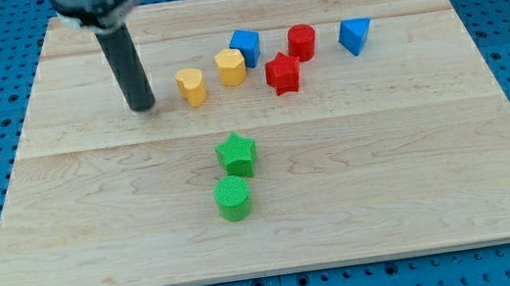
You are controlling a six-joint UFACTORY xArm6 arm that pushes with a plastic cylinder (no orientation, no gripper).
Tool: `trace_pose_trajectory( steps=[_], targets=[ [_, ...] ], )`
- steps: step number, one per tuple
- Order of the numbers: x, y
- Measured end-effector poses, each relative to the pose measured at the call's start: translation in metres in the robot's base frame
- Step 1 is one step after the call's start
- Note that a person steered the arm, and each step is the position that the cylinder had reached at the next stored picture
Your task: Slide the yellow heart diagonal to the red star
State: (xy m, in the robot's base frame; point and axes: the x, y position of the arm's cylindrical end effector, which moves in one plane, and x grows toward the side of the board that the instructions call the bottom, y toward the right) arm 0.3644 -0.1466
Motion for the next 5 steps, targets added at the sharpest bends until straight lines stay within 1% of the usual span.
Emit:
trace_pose_trajectory(
  steps=[1,2,3,4,5],
  targets=[
    [-0.016,-0.012],
    [0.007,0.029],
    [0.021,0.064],
    [0.021,0.021],
    [-0.008,0.022]
  ],
)
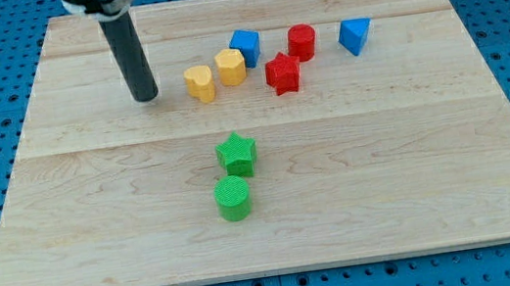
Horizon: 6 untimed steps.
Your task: Slide the yellow heart diagonal to the red star
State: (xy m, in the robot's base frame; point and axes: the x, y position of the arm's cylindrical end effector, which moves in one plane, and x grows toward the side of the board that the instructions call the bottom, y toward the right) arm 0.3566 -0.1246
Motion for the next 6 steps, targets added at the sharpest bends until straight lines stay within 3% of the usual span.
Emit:
trace_pose_trajectory(
  steps=[1,2,3,4,5,6],
  targets=[
    [-0.013,0.04],
    [0.017,0.086],
    [0.035,0.045],
    [0.12,0.01],
    [0.151,0.043],
    [0.148,0.105]
  ],
)
